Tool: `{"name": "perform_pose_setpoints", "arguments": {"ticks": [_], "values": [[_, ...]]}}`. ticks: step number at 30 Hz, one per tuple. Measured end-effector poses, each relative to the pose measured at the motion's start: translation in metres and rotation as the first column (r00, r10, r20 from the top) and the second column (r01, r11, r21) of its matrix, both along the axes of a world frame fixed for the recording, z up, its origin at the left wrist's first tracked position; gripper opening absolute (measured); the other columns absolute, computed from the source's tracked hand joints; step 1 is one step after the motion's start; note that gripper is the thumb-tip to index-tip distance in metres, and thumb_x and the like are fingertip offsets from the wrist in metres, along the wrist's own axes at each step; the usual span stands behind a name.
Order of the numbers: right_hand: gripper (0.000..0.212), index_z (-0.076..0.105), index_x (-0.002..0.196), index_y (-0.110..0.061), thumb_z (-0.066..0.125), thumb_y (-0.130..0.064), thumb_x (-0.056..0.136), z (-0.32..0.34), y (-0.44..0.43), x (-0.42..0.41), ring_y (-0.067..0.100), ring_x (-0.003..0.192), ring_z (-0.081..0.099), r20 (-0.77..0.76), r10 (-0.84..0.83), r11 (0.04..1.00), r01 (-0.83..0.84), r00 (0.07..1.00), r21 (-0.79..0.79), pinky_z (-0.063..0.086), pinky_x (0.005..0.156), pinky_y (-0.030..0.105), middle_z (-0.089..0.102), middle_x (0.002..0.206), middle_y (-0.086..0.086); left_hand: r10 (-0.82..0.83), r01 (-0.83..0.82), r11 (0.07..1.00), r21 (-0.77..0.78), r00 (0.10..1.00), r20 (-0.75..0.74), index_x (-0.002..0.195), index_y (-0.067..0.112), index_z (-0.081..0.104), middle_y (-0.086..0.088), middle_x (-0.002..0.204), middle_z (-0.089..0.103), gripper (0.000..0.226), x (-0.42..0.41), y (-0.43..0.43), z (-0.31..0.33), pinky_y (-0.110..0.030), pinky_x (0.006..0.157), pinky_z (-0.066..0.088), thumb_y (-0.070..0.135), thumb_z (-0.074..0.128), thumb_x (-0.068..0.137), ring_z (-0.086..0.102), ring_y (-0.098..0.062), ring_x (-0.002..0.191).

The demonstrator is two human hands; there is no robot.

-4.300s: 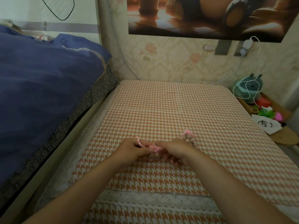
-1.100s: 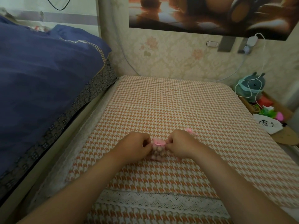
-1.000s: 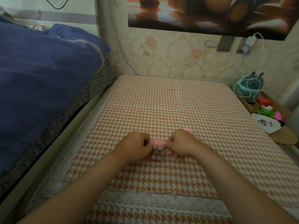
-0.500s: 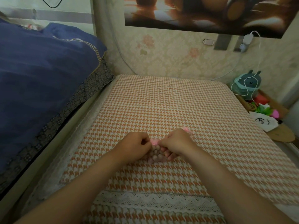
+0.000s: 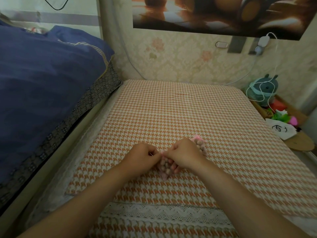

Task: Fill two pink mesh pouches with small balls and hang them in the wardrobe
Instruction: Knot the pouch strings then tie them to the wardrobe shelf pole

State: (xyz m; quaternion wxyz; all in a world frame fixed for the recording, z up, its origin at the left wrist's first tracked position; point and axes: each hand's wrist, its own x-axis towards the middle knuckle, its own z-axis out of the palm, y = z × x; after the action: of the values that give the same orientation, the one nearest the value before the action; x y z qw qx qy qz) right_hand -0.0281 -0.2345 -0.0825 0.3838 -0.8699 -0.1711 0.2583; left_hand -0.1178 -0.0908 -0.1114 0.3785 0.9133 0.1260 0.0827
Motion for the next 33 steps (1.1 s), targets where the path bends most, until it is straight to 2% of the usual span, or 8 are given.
{"name": "perform_pose_setpoints", "arguments": {"ticks": [3, 5, 13, 16, 20, 24, 29, 33], "values": [[0.032, 0.075, 0.079, 0.001, 0.076, -0.029, 0.091, 0.003, 0.002, -0.001, 0.038, 0.063, 0.075, -0.006, -0.016, 0.999, 0.016, 1.000, -0.035, 0.065, 0.065, 0.043, 0.075, 0.068, 0.021, 0.000, 0.001, 1.000, -0.023, 0.999, 0.032, 0.064, 0.021, 0.073, 0.010, 0.079, 0.072, 0.027, 0.000, 0.000, 0.002, -0.016, 0.067, 0.048, 0.030, 0.069, 0.090, 0.064, 0.002, 0.073], [0.030, 0.074, 0.073, -0.003, 0.077, -0.028, 0.090, 0.004, 0.006, -0.001, 0.034, 0.060, 0.074, -0.007, -0.032, 0.997, 0.032, 0.999, -0.075, 0.065, 0.065, 0.041, 0.074, 0.065, 0.018, 0.022, -0.027, 0.998, 0.054, 0.994, 0.105, 0.056, 0.025, 0.064, 0.012, 0.090, 0.065, 0.032, 0.000, 0.000, 0.001, -0.008, 0.066, 0.040, 0.027, 0.073, 0.087, 0.061, -0.001, 0.079], [0.029, 0.077, 0.080, 0.002, 0.076, -0.026, 0.089, 0.002, 0.012, 0.002, 0.031, 0.059, 0.076, 0.017, -0.045, 0.990, 0.047, 0.999, -0.134, 0.066, 0.066, 0.042, 0.074, 0.060, 0.014, -0.068, 0.023, 0.987, 0.160, 0.957, 0.280, 0.064, 0.022, 0.074, 0.017, 0.093, 0.063, 0.024, -0.004, -0.003, -0.011, -0.017, 0.059, 0.043, 0.028, 0.074, 0.087, 0.057, 0.000, 0.070], [0.029, 0.076, 0.079, 0.002, 0.075, -0.025, 0.090, 0.000, 0.013, 0.004, 0.033, 0.060, 0.076, -0.002, -0.048, 0.990, 0.048, 0.999, -0.132, 0.066, 0.068, 0.046, 0.073, 0.061, 0.015, -0.088, 0.017, 0.975, 0.220, 0.944, 0.318, 0.067, 0.022, 0.077, 0.017, 0.097, 0.067, 0.019, -0.004, -0.005, -0.009, -0.009, 0.059, 0.040, 0.026, 0.075, 0.086, 0.056, 0.009, 0.068], [0.024, 0.075, 0.078, 0.003, 0.070, -0.017, 0.090, -0.001, 0.012, 0.005, 0.033, 0.060, 0.076, -0.009, -0.070, 0.990, 0.068, 0.997, -0.123, 0.066, 0.068, 0.046, 0.073, 0.059, 0.015, -0.011, 0.009, 1.000, 0.010, 0.964, 0.266, 0.068, 0.029, 0.076, 0.014, 0.078, 0.073, 0.019, -0.005, -0.010, -0.005, -0.017, 0.064, 0.050, 0.021, 0.075, 0.085, 0.066, 0.000, 0.075], [0.025, 0.076, 0.081, 0.004, 0.074, -0.019, 0.089, -0.002, 0.009, 0.008, 0.035, 0.064, 0.076, -0.063, -0.094, 0.992, 0.088, 0.994, -0.093, 0.065, 0.071, 0.048, 0.074, 0.064, 0.017, 0.100, -0.076, 0.968, -0.239, 0.991, 0.088, 0.075, 0.032, 0.078, 0.012, 0.076, 0.075, 0.017, -0.005, -0.014, -0.002, -0.023, 0.070, 0.056, 0.024, 0.072, 0.089, 0.070, -0.005, 0.074], [0.017, 0.075, 0.091, 0.009, 0.070, -0.007, 0.094, 0.001, -0.001, 0.015, 0.026, 0.055, 0.067, -0.201, -0.024, 1.000, 0.028, 0.979, 0.014, 0.066, 0.067, 0.043, 0.067, 0.066, 0.017, 0.270, -0.243, 0.919, -0.312, 0.962, 0.048, 0.089, 0.025, 0.080, 0.012, 0.078, 0.075, 0.006, -0.010, -0.030, -0.007, -0.014, 0.064, 0.052, 0.023, 0.078, 0.083, 0.070, -0.001, 0.072], [0.011, 0.077, 0.098, -0.005, 0.066, -0.006, 0.098, 0.012, -0.011, 0.016, 0.026, 0.064, 0.071, -0.071, 0.128, 0.983, -0.136, 0.989, -0.126, 0.065, 0.061, 0.034, 0.071, 0.074, 0.015, 0.294, -0.269, 0.915, -0.301, 0.955, 0.038, 0.094, 0.023, 0.079, 0.014, 0.083, 0.073, 0.013, -0.006, -0.033, -0.008, -0.012, 0.067, 0.054, 0.029, 0.079, 0.083, 0.068, 0.003, 0.074]]}}
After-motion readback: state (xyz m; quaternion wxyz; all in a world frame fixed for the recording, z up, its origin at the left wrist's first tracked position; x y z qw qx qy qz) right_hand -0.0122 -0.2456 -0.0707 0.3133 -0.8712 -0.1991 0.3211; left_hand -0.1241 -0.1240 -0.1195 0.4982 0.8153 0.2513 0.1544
